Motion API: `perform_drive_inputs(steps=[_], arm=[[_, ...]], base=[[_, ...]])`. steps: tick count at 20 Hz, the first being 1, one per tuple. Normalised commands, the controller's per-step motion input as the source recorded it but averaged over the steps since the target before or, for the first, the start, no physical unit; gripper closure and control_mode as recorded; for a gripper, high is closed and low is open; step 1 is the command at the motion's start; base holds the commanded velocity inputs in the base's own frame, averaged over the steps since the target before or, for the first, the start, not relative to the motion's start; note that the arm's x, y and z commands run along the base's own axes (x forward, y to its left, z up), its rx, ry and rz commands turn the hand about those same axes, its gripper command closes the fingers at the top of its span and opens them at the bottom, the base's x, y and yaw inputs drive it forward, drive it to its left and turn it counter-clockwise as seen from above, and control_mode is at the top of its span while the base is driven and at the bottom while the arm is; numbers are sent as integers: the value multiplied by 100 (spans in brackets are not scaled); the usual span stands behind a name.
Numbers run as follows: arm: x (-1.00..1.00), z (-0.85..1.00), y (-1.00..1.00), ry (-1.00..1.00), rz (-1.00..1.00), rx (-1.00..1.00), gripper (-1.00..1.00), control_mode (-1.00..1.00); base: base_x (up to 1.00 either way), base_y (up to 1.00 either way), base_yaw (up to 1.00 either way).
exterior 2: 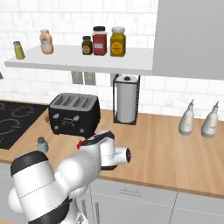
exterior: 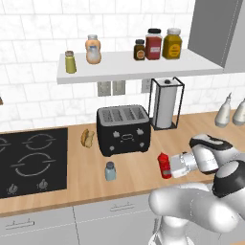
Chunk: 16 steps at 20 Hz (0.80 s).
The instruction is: Put the shaker and condiment bottle from the counter next to their counterparts in the cabinet.
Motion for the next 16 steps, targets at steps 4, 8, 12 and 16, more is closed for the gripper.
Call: perform_drive_inputs(steps=[4, 8, 12, 16], arm=[[6, 8, 0, 0, -4, 16, 100, -100], [0, 71, 1, -7, -14, 16, 100, -100], [0, 93, 28, -11, -17, 8, 100, -100], [-3, 100, 59, -13, -11, 0, 100, -100]], base=[[0, 0, 0], [0, 0, 0], [0, 0, 0], [0, 0, 0]])
